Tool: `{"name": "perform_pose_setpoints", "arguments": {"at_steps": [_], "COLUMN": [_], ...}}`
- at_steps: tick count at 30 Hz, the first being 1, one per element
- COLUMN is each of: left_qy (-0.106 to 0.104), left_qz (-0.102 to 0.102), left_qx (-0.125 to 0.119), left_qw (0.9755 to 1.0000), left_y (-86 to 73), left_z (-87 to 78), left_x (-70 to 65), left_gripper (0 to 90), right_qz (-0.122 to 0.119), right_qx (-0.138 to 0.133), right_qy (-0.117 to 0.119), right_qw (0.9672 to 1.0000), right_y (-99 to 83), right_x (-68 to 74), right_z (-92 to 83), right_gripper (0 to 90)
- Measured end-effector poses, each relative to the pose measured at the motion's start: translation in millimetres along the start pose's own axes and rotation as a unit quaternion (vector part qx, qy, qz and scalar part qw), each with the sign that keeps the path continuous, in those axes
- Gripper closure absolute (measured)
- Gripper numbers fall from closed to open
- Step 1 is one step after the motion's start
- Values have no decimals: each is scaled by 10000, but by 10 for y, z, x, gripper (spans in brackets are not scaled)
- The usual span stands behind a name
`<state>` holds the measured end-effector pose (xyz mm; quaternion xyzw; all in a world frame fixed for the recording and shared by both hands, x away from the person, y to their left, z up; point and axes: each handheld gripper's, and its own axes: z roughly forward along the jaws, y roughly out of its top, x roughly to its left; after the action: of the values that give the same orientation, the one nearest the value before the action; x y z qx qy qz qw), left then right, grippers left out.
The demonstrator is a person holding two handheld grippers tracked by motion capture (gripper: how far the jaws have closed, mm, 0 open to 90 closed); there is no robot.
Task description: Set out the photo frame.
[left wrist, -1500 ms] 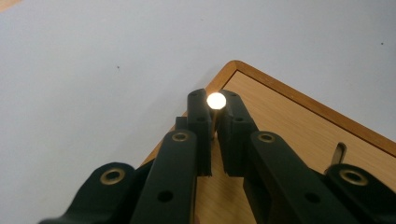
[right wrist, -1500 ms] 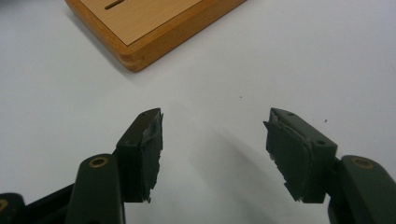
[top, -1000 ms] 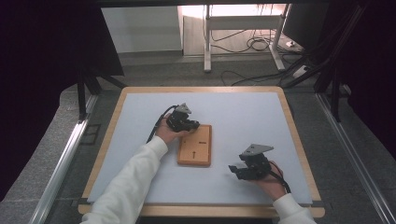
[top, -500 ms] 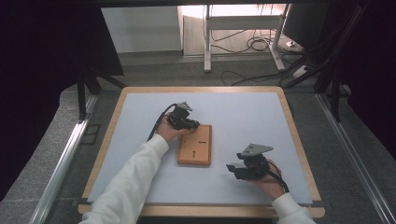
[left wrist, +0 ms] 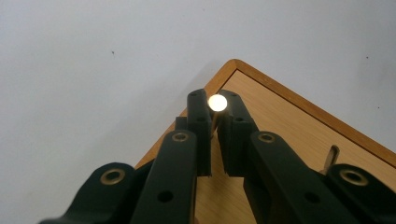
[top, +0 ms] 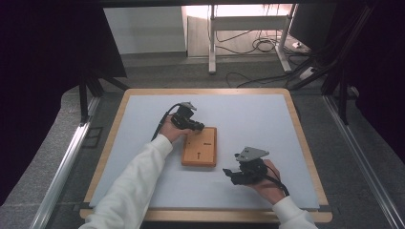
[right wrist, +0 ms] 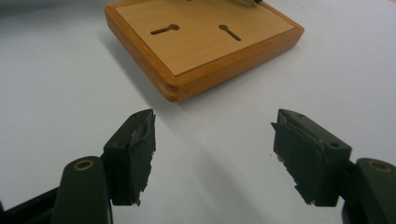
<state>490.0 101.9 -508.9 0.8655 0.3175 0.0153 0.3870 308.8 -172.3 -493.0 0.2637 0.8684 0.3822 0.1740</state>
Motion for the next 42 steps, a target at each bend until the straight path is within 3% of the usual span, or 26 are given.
{"name": "perform_pose_setpoints", "arguments": {"at_steps": [13,25,32,42], "left_qy": [-190,-291,-315,-387], "left_qz": [-79,-120,-143,-178], "left_qx": [83,160,164,207], "left_qw": [9998,9994,9993,9989], "left_y": [34,60,68,81], "left_z": [3,5,9,12], "left_x": [63,98,108,132], "left_gripper": [842,842,842,842], "right_qz": [-388,-503,-835,-1233], "right_qx": [242,370,582,857], "right_qy": [-112,-156,-271,-506], "right_qw": [9989,9979,9944,9874], "right_y": [186,363,501,542], "right_x": [151,207,272,373], "right_z": [195,340,477,692], "right_gripper": [270,235,198,171]}}
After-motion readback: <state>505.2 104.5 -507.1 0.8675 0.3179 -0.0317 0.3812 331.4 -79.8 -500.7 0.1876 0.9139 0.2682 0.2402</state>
